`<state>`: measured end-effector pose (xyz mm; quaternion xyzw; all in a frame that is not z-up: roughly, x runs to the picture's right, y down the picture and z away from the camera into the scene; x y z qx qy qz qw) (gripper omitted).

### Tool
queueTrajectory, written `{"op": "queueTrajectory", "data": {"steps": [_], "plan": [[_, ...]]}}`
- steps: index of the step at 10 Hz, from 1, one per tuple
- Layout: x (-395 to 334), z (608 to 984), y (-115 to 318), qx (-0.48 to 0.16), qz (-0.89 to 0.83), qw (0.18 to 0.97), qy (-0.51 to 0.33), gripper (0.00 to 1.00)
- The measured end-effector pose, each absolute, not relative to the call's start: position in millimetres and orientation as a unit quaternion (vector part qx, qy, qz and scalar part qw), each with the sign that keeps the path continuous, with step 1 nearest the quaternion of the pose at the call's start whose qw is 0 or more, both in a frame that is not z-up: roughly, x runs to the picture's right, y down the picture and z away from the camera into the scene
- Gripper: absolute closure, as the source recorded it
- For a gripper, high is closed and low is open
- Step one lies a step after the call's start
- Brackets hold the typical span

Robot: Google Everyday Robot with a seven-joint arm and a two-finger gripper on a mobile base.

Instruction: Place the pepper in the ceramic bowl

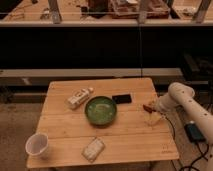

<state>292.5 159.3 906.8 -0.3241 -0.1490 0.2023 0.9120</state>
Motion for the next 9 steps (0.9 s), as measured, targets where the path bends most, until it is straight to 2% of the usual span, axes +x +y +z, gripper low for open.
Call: {"op": "queueTrajectory", "data": {"steps": [2, 3, 4, 5, 9], "plan": [[292.4, 906.7, 159.4, -0.324, 0.202, 0.912, -0.149, 0.21], [292.4, 906.6, 159.4, -0.325, 0.202, 0.912, -0.149, 0.27], [292.4, 906.5, 159.4, -0.325, 0.202, 0.912, -0.149, 0.37], [291.9, 906.0, 158.5, -0.324, 0.203, 0.912, -0.15, 0.4], [291.1, 901.5, 153.5, -0.324, 0.201, 0.912, -0.152, 0.4]]}}
